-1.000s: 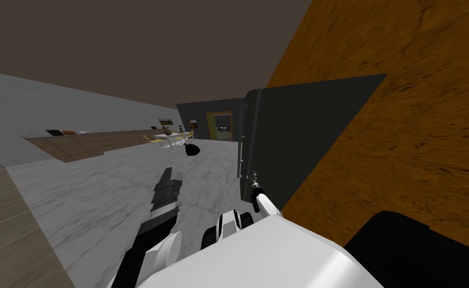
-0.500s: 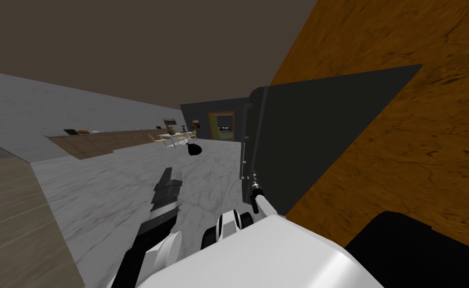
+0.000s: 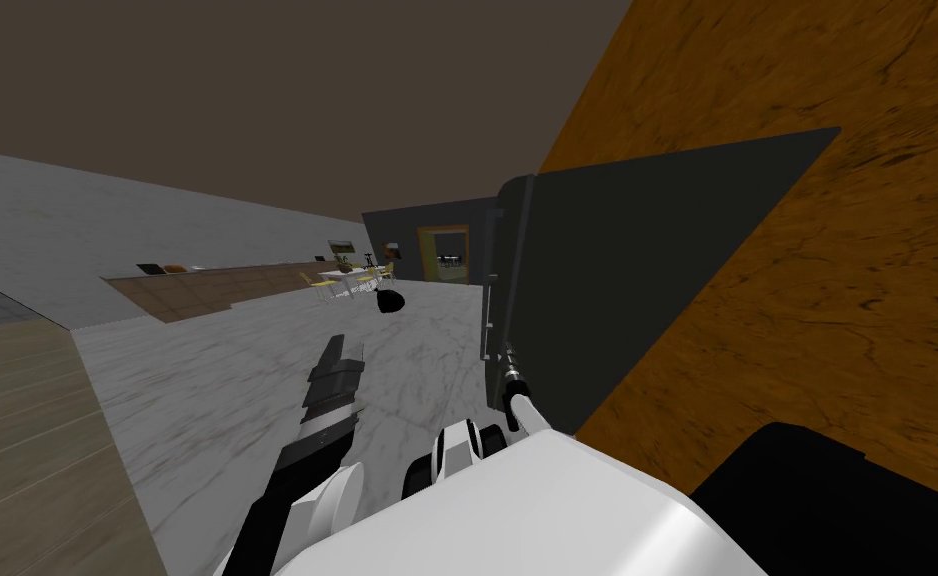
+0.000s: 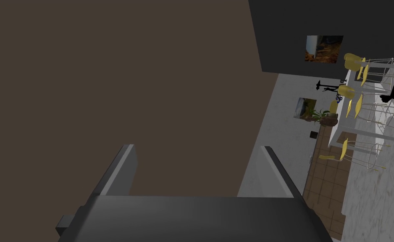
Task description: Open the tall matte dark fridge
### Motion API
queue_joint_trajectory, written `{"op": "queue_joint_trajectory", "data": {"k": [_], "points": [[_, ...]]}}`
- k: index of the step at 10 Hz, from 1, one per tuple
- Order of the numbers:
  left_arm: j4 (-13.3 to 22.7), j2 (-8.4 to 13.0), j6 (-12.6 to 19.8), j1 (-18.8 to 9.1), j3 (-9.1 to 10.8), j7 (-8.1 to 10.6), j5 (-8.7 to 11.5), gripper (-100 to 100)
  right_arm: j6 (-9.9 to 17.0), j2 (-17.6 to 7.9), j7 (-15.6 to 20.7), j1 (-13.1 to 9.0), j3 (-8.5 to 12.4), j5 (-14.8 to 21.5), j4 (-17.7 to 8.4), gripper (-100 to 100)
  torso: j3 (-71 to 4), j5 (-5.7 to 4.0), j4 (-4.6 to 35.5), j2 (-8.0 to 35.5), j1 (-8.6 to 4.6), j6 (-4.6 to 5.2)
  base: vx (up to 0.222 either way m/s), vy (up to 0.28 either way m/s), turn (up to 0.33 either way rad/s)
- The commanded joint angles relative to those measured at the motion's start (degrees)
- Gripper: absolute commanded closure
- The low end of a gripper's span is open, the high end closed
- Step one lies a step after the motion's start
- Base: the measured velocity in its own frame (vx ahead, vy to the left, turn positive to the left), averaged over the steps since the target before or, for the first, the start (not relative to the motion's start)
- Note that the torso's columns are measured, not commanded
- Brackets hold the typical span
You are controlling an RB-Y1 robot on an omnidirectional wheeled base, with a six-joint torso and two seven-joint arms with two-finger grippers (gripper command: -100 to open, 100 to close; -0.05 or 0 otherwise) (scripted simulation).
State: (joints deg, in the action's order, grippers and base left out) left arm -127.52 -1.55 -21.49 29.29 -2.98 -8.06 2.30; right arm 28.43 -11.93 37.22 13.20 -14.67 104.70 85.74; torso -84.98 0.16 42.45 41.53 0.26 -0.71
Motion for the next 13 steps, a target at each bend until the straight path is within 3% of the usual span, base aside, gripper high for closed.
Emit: {"op": "queue_joint_trajectory", "data": {"k": [1,4,6,7,10,13], "points": [[0.0,0.0,0.0,0.0,0.00,0.00,0.0,0,1.3,-0.4,0.8,-1.5,-0.7,4.0,-1.2,-100,-0.1,0.02,0.0,-0.2,0.11,-0.19,0.019,0.012,0.038],[0.0,0.0,0.0,0.0,0.00,0.00,0.0,0,3.5,-1.2,2.1,-2.3,-1.4,8.6,-3.6,-100,-0.3,0.09,0.1,-0.5,0.29,-0.53,0.033,0.009,0.016],[0.0,0.0,0.0,0.0,0.00,0.00,0.0,0,3.5,-1.2,2.1,-2.3,-1.4,8.9,-3.6,-100,-0.4,0.14,0.1,-0.7,0.34,-0.79,0.000,-0.001,0.030],[0.0,0.0,0.0,0.0,0.00,0.00,0.0,0,4.5,-1.6,2.7,-2.7,-1.7,10.9,-4.6,-100,-0.4,0.12,0.1,-0.7,0.39,-0.83,0.027,0.021,0.134],[0.0,0.0,0.0,0.0,-0.01,0.00,0.0,0,4.5,-1.6,2.7,-2.7,-1.7,10.9,-4.6,-100,0.1,0.21,0.3,0.2,-0.58,0.72,0.041,0.035,0.055],[0.0,0.0,0.0,0.0,0.00,0.00,0.0,0,6.4,-2.7,3.8,-3.4,-2.3,15.1,-6.6,-100,0.1,0.09,0.3,0.2,-1.03,0.86,0.027,0.009,0.041]]}}
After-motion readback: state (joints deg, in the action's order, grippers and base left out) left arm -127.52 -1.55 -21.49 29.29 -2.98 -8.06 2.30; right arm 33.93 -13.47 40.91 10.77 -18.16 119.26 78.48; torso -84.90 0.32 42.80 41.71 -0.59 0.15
